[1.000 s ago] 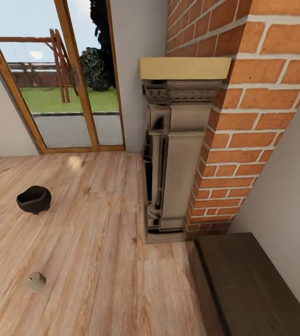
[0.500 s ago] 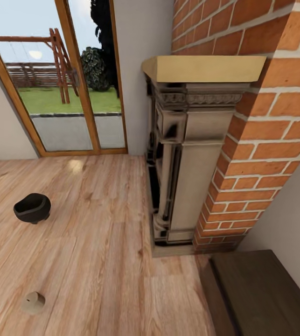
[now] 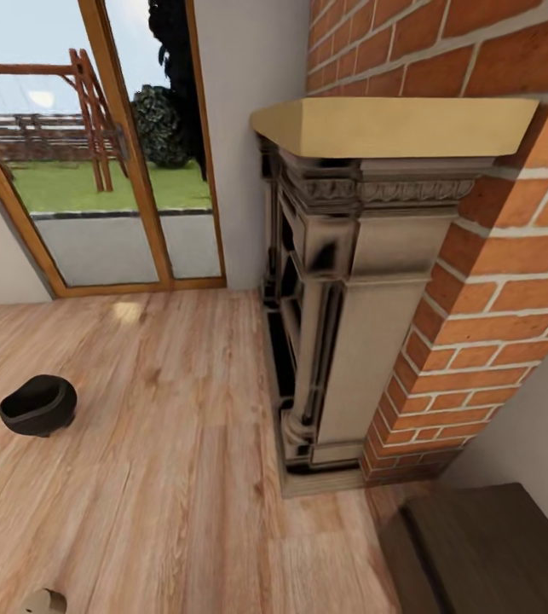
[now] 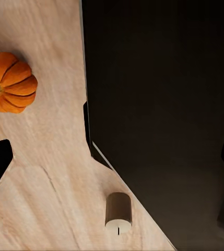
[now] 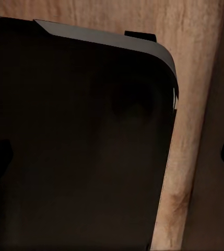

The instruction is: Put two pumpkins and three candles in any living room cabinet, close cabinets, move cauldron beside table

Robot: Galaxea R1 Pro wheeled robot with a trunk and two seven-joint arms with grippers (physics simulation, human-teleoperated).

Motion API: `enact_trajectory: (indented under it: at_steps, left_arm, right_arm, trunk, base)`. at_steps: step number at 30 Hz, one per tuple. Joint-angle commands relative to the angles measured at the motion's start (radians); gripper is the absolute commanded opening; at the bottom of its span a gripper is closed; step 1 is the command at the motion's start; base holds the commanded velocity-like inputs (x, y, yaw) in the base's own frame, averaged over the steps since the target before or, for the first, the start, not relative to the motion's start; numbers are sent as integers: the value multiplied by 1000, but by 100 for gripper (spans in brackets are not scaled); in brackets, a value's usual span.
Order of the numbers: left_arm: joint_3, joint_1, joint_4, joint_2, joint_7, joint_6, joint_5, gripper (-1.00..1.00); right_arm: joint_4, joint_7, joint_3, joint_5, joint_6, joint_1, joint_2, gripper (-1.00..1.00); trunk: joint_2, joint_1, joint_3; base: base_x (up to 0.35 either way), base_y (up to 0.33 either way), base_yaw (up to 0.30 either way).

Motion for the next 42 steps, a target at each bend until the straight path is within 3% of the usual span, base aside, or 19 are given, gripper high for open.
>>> enact_trajectory:
  at_steps: [1,12,42]
  left_arm:
    - [0,0,0,0,0,0,0,100]
    - [2,0,0,0,1,0,1,100]
    - [3,0,-2,2,2,0,2,100]
  right_arm:
    - [0,0,0,0,0,0,0,100]
    - [0,0,0,2,0,0,0,100]
    - [0,0,0,2,0,0,1,100]
  trunk:
    - [0,0,0]
    - [0,0,2]
    - [0,0,19]
  base:
    - [307,118,-269]
    - [250,74,-279]
    - [3,1,-280]
